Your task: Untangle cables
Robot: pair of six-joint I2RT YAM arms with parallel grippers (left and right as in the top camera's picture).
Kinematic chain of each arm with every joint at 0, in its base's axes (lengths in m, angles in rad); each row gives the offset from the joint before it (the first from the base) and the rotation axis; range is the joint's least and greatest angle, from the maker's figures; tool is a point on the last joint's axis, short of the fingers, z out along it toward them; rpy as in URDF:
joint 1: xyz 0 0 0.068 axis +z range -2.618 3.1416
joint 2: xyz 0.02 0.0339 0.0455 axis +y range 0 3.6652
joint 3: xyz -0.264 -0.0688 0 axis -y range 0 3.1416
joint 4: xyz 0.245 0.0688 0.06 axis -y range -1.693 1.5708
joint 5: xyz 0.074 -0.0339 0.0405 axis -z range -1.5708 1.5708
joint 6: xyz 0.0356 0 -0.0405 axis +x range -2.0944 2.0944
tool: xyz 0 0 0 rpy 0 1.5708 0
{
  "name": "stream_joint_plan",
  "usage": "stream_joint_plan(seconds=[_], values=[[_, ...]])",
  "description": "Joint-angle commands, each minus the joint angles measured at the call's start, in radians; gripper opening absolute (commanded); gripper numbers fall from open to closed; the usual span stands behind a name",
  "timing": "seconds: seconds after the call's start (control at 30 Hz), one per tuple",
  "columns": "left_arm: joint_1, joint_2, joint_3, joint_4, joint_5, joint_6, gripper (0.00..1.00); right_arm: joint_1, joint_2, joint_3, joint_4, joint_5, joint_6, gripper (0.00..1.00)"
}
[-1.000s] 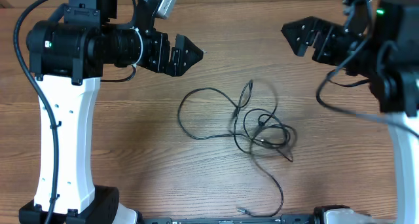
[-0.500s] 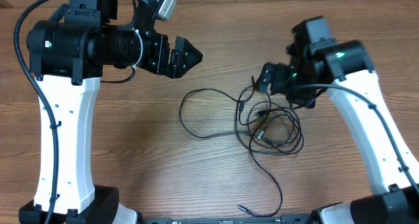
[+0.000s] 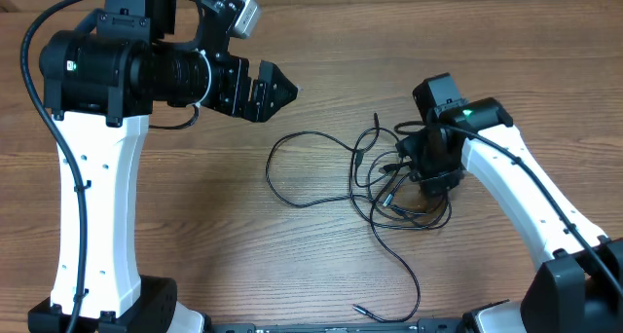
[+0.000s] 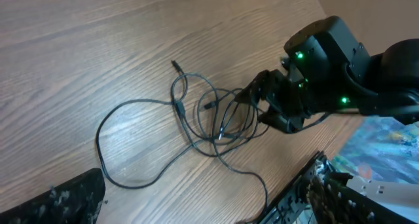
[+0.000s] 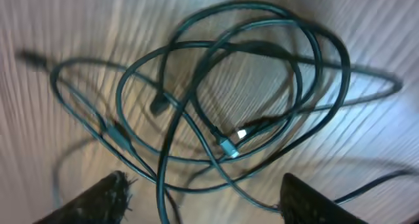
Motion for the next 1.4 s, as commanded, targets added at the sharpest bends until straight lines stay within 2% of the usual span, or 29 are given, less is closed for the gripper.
stream_joint_plan(seconds=[0.0, 0.27, 0.3, 0.33, 0.37, 0.4, 0.43, 0.53, 0.73, 0.97, 1.13, 1.27, 1.37], values=[[-0.007, 0.001, 0.008, -0.021, -0.025, 0.043, 0.98, 0.003, -0.018, -0.03, 0.066, -0.013, 0.31, 0.73], [-0.007, 0.001, 0.008, -0.031, -0.028, 0.05, 0.97, 0.003, 0.022, -0.075, 0.187, -0.009, 0.31, 0.72], [-0.007, 0.001, 0.008, -0.032, -0.028, 0.05, 0.97, 0.003, 0.052, -0.082, 0.199, -0.013, 0.31, 0.68], [-0.007, 0.001, 0.008, -0.032, -0.028, 0.05, 0.97, 0.003, 0.07, -0.086, 0.205, -0.014, 0.304, 0.6], [-0.007, 0.001, 0.008, -0.033, -0.028, 0.051, 0.97, 0.003, 0.085, -0.087, 0.207, -0.017, 0.302, 0.47], [-0.007, 0.001, 0.008, -0.033, -0.028, 0.055, 0.97, 0.003, 0.103, -0.087, 0.206, -0.029, 0.294, 0.09], [-0.007, 0.001, 0.008, -0.033, -0.028, 0.058, 0.96, 0.003, 0.118, -0.087, 0.207, -0.055, 0.272, 0.04], [-0.007, 0.001, 0.008, -0.034, -0.028, 0.061, 0.96, 0.003, 0.132, -0.087, 0.232, -0.123, 0.091, 0.04], [-0.007, 0.002, 0.007, -0.032, -0.04, 0.073, 0.94, 0.003, 0.08, -0.023, 0.432, -0.346, -0.369, 0.04], [-0.008, 0.004, -0.003, -0.018, -0.038, 0.071, 0.87, 0.003, -0.093, 0.156, 0.472, -0.369, -0.727, 0.04], [-0.026, 0.004, -0.038, -0.017, -0.035, 0.072, 0.88, 0.003, -0.209, 0.293, 0.458, -0.368, -0.85, 0.04], [-0.052, 0.004, -0.094, -0.008, -0.04, 0.073, 0.88, 0.002, -0.306, 0.409, 0.475, -0.254, -0.853, 0.04], [-0.073, 0.004, -0.162, 0.033, -0.042, 0.076, 0.88, 0.002, -0.388, 0.499, 0.533, -0.198, -0.942, 0.04]])
